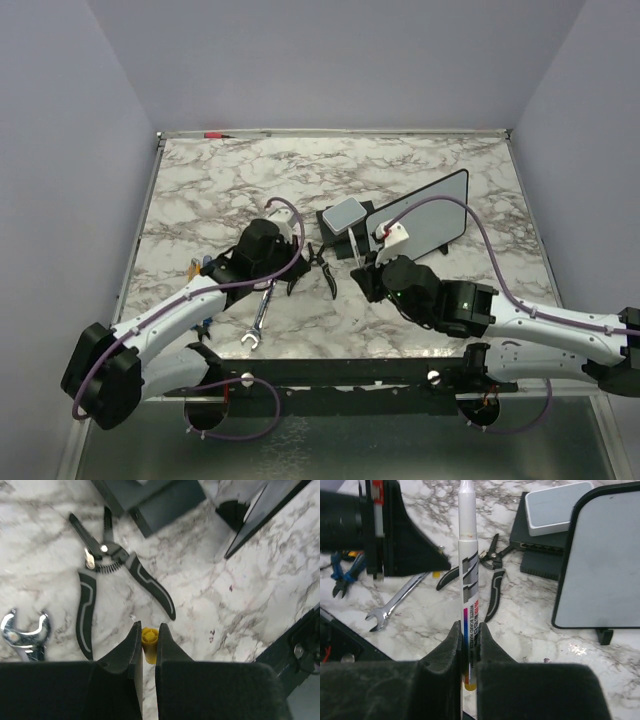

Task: Write a sentence on the whiteboard
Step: Place the pen cap at the center of the board, then write a sentence on the whiteboard.

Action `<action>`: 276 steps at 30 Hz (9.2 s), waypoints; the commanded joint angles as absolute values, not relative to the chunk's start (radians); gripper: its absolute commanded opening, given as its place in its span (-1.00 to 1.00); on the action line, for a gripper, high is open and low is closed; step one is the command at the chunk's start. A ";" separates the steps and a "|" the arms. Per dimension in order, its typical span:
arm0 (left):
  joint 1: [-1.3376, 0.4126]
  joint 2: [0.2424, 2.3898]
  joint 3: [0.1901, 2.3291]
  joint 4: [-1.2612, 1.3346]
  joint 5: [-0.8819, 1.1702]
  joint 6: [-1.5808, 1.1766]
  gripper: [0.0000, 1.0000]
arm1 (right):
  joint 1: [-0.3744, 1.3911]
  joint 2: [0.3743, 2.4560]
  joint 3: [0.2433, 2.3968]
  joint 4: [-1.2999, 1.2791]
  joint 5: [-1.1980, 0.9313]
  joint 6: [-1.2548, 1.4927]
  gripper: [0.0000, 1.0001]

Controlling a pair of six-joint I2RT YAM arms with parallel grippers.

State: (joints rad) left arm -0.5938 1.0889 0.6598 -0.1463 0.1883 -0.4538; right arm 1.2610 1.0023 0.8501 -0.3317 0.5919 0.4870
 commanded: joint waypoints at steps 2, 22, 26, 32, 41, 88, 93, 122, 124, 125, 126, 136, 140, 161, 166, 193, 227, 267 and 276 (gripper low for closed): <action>-0.749 1.155 0.613 -0.196 0.034 -0.526 -1.00 | 1.162 0.989 0.902 -0.436 0.497 0.407 -0.99; -0.922 1.301 0.558 -0.115 -0.149 -0.592 0.29 | 1.098 0.861 0.900 -0.514 0.347 0.398 -0.99; -0.923 1.146 0.562 -0.139 -0.294 -0.572 0.62 | 1.098 0.872 0.932 -0.595 0.311 0.428 -0.99; -0.925 0.936 0.651 -0.259 -0.434 -0.417 0.68 | 1.077 0.922 0.990 -0.706 0.154 0.435 -0.99; -0.924 0.816 0.835 -0.337 -0.223 -0.050 0.66 | 0.935 1.030 0.947 -0.739 -0.294 0.380 -0.99; -1.408 1.110 0.931 -0.482 0.132 0.276 -0.64 | 0.825 1.265 0.922 -0.856 -1.022 0.238 -0.95; -1.409 1.104 0.916 -0.475 0.091 0.261 -1.00 | 0.824 1.212 0.945 -0.823 -0.870 0.303 -0.22; -1.337 0.952 0.723 -0.251 -0.011 0.064 -1.00 | 0.825 0.911 0.717 -0.380 -0.651 0.633 0.06; -1.328 0.957 0.724 -0.252 -0.003 0.065 -1.00 | 0.826 0.925 0.718 -0.374 -0.651 0.634 0.01; -1.323 0.958 0.723 -0.252 -0.001 0.067 -1.00 | 0.828 0.928 0.718 -0.372 -0.648 0.631 -0.01; -1.319 0.959 0.723 -0.252 0.020 0.070 -1.00 | 0.829 0.931 0.718 -0.372 -0.639 0.629 -0.01; -1.299 0.972 0.728 -0.252 0.079 0.082 -1.00 | 0.836 0.945 0.708 -0.362 -0.612 0.617 -0.17; -1.298 0.982 0.733 -0.255 0.084 0.089 -1.00 | 0.837 0.940 0.700 -0.350 -0.607 0.624 -0.32; -1.097 0.973 0.882 -0.263 0.089 -0.050 0.74 | 0.838 0.783 0.889 -0.599 -0.078 0.494 -0.99; -0.992 1.030 1.021 -0.279 0.182 -0.100 0.80 | 0.838 0.788 0.970 -0.559 0.171 0.427 -0.99; -0.674 1.462 1.096 0.141 0.432 -0.315 0.68 | 0.230 0.801 0.875 -0.136 -0.139 0.280 -0.99; -0.688 1.606 1.157 0.127 0.518 -0.271 -0.44 | 0.231 0.616 0.751 -0.295 -0.297 0.274 -0.99; -0.708 1.567 1.155 0.077 0.475 -0.255 -1.00 | 0.232 0.530 0.632 -0.269 -0.465 0.354 -0.99; -0.709 1.578 1.160 0.070 0.480 -0.252 -1.00 | 0.232 0.500 0.543 -0.218 -0.476 0.353 -0.99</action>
State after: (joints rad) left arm -0.7025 1.6043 1.1500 0.0948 0.4820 -0.2615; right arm 0.2352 0.5144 0.5613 -0.2741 -0.4397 0.3489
